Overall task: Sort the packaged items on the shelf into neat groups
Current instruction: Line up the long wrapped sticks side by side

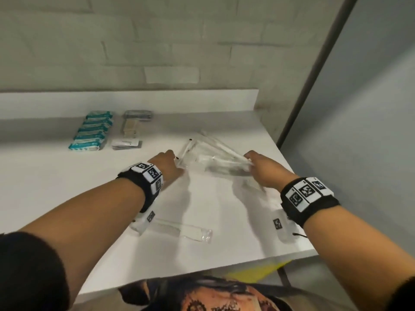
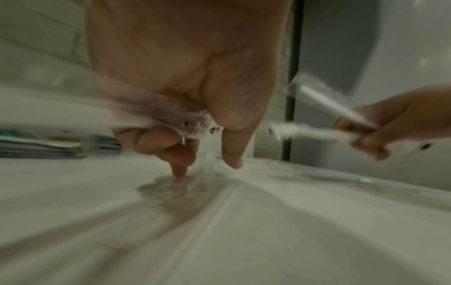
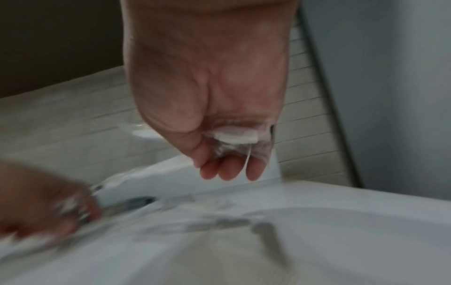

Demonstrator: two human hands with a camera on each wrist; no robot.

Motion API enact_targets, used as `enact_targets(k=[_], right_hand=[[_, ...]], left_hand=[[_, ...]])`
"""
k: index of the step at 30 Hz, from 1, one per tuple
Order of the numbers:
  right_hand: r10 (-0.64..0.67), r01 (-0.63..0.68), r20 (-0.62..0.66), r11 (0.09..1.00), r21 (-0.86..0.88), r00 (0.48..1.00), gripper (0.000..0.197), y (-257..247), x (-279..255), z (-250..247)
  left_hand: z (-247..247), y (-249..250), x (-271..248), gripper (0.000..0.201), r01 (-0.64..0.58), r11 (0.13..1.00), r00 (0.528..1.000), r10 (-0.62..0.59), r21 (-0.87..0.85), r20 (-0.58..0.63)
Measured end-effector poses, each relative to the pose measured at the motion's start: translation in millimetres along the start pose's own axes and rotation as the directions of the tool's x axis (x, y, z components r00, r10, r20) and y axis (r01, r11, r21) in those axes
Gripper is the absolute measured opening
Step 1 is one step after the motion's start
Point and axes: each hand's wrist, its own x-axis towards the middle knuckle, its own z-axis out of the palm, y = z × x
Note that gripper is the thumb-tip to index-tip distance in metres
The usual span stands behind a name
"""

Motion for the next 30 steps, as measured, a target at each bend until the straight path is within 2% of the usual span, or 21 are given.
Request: enact_targets(k=[2,3,5,7,9,11,13,15,18,21,23,26,30], right_hand=[[0.149,-0.136,-0.069,0.977,0.162,0.986,0.025,11.7,0.0,-15.4],[0.22,-0.189,-0.086,0.944,0.271,0.972,0.028,16.5,0.2,-21.5],[0.324,-0.25,-0.091,0.855,0.455,0.942,0.027,22.4,-1.7,-30.3],[0.38,-0.303,-0.086,0.837,0.456,0.921,0.028,20.3,0.2,-32.4],[0.418,-0.348,-0.076,0.832,0.432,0.905,0.031,12.8,11.3,-28.7],[0.408,-0.353,-0.056,0.845,0.403,0.911,0.028,2.2,29.4,-20.0],[0.335,-0.313,-0.041,0.913,0.26,0.941,0.023,-11.3,52.4,-10.0],[0.269,-0.262,-0.038,0.955,0.138,0.962,0.027,-26.6,75.7,0.5],[0.238,-0.236,-0.059,0.971,0.039,0.97,0.028,-44.4,107.7,16.1],[0.254,-0.256,-0.032,0.962,-0.093,0.967,0.032,-56.3,130.8,29.5],[0.247,-0.247,-0.003,0.965,-0.094,0.969,0.035,-61.7,139.6,33.3],[0.192,-0.183,0.156,0.981,-0.067,0.969,0.035,-66.4,133.9,26.2],[0.101,-0.033,0.37,0.982,-0.186,0.924,0.034,-62.7,98.2,15.0]], left_hand=[[2.9,4.1,8.4,0.071,0.04,0.999,0.999,-0.04,-0.008,0.023],[3.1,4.8,11.5,0.069,0.059,0.998,0.997,-0.058,-0.012,0.041],[1.6,6.6,16.4,0.048,0.071,0.997,0.994,-0.071,-0.002,0.078],[0.8,4.2,17.7,0.032,0.069,0.996,0.993,-0.074,0.053,0.087],[0.6,-1.6,17.4,0.035,0.068,0.991,0.995,-0.076,0.117,0.065],[1.8,-8.4,19.1,0.039,0.045,0.987,0.998,-0.052,0.153,0.04],[0.5,-14.5,22.7,0.039,0.011,0.99,0.998,-0.019,0.138,0.054],[-1.8,-19.8,23.3,0.039,0.015,0.998,0.996,-0.02,0.064,0.088],[-7.1,-24.3,21.4,0.028,0.01,0.997,0.998,-0.005,-0.075,0.064],[-17.6,-17.9,23.2,0.016,-0.089,0.986,0.994,0.097,-0.14,0.048],[-24.6,-5.7,25.6,0.009,-0.172,0.979,0.977,0.184,-0.111,0.105],[-27.3,13.7,28.6,0.02,-0.222,0.975,0.95,0.218,-0.004,0.226],[-28.8,36.9,15.6,0.025,-0.274,0.959,0.93,0.245,0.071,0.275]])
